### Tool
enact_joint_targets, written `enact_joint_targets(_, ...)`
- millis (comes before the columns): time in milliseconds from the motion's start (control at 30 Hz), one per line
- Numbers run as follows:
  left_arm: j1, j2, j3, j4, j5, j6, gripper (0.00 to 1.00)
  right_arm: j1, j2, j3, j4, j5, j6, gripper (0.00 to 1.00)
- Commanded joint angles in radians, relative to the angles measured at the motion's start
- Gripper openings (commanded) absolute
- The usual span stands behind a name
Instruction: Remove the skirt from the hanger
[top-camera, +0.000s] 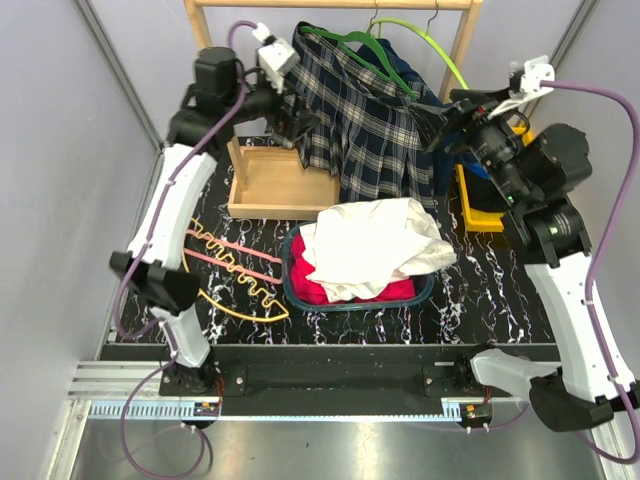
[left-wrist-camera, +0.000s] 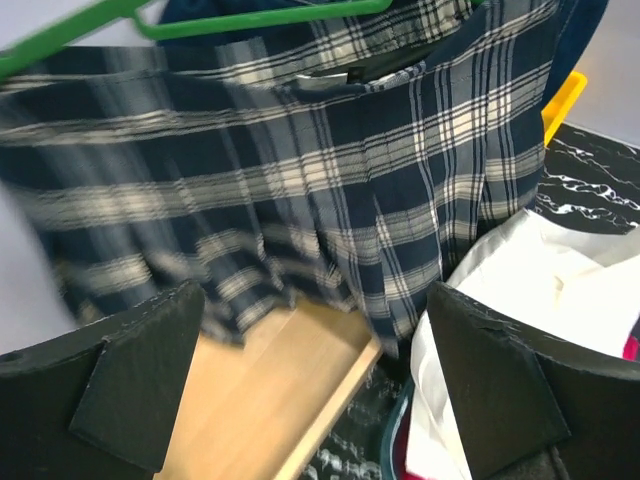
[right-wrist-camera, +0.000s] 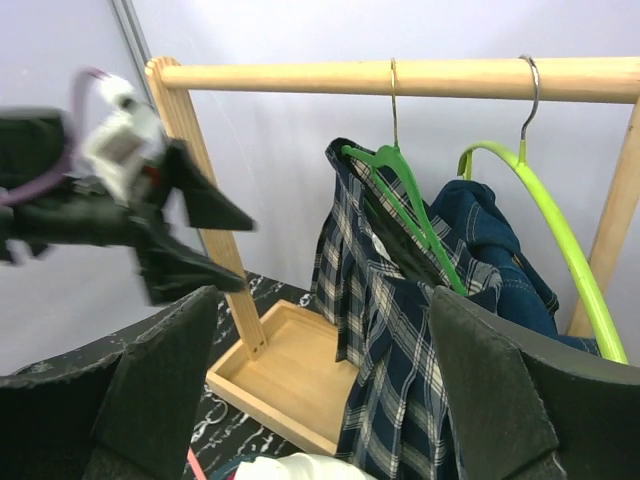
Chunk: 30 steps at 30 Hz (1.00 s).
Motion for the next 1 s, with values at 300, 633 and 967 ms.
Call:
enact_joint_targets(300, -0.042, 0.227, 0.075, 0.768, 0.068, -0.121, 0.99, 0.000, -0.071, -0.029, -0.050, 0.019, 0.084, 0.90)
enact_joint_targets(633, -0.136, 0.231, 0.000, 0.833, 0.092, 0.083, 0.99, 0.000, -0.085, -0.048, -0.058, 0.033, 0.094, 0.89)
enact_joint_targets(967, -0.232, 0.291, 0.118, 0.785, -0.041, -0.146, 0.99, 0.000, -0.152, -0.069, -0.107, 0.063, 0.069, 0.89)
